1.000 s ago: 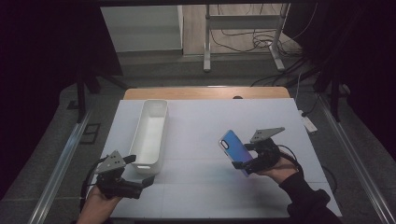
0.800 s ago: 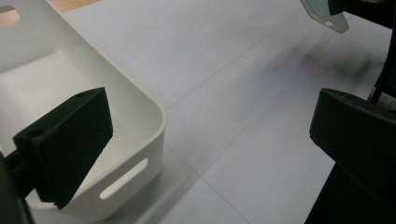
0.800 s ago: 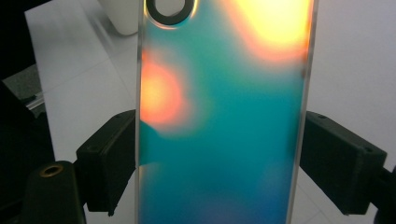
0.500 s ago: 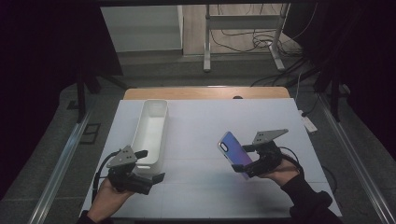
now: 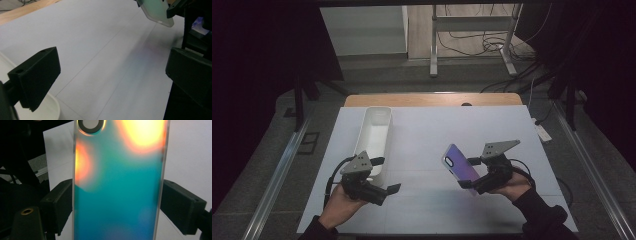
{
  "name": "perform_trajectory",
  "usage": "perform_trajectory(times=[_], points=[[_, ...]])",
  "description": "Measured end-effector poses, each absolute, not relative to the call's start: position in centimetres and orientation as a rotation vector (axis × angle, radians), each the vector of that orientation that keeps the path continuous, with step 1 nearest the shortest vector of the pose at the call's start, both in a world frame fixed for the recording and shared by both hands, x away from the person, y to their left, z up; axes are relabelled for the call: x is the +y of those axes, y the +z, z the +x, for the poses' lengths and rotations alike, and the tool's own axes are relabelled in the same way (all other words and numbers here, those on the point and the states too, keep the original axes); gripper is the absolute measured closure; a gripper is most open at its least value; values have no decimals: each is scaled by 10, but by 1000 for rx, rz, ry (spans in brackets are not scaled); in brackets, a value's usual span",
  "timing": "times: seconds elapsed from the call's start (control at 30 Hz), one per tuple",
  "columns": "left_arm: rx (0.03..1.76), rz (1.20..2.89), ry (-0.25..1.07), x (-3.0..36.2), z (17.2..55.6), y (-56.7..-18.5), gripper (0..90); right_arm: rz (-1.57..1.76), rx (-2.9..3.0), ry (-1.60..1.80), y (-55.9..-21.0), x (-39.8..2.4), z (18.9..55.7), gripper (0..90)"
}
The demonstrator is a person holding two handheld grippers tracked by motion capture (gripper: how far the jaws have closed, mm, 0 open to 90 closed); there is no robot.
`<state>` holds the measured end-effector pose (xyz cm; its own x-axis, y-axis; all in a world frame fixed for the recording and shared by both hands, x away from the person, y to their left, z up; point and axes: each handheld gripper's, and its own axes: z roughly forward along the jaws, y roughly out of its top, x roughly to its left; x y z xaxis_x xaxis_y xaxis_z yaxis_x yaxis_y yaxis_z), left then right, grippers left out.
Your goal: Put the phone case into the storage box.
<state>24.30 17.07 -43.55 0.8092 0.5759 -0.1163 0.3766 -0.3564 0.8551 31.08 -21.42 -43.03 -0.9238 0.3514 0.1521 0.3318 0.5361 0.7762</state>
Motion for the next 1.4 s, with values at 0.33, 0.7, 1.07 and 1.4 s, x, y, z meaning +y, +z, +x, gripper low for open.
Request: perform_trajectory(times=[0.33,0.7,1.07,1.4], points=[[664,1969,215,164,250,-434,4,554,2737,1412,-429,-210,307,167],[596,1949,159,150,256,-431,3,501,2755,1465,-429,-204,303,167],[530,1931,109,134,262,-429,3,443,2766,1519,-428,-199,299,167],[469,1930,77,120,266,-428,2,385,2766,1574,-427,-196,297,167]])
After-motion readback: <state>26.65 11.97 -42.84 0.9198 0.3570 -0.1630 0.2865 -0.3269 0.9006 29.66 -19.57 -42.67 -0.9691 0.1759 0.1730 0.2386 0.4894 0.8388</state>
